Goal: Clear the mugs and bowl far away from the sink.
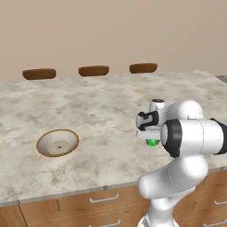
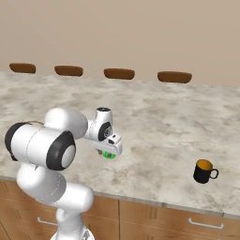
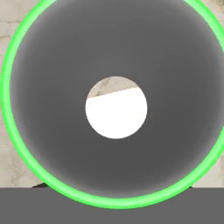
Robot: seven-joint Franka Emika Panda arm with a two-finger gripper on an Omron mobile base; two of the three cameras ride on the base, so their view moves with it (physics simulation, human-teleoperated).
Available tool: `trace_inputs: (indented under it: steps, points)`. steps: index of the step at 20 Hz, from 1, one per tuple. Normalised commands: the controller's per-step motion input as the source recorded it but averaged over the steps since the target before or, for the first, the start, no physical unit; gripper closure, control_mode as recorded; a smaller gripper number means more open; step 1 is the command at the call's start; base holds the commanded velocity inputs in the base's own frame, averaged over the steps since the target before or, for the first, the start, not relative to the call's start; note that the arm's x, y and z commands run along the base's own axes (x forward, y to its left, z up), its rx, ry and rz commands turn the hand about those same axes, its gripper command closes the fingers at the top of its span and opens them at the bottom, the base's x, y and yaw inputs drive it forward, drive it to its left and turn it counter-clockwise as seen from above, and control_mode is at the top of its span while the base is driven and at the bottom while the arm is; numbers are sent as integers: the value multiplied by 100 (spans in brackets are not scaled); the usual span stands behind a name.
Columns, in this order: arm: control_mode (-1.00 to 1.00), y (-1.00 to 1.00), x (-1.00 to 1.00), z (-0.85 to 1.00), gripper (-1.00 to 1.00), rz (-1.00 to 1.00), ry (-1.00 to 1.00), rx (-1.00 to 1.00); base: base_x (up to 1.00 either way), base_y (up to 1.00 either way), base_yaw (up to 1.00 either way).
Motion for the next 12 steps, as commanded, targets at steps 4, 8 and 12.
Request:
trace_inputs:
  steps: [4,8,12]
  points:
    - [-100,0,0,0,-100,0,0,0,0,0,0]
    - [-100,-1,-7,34,-100,0,-1,0,0,0,0]
    - [-100,0,-14,73,-100,0,-1,0,0,0,0]
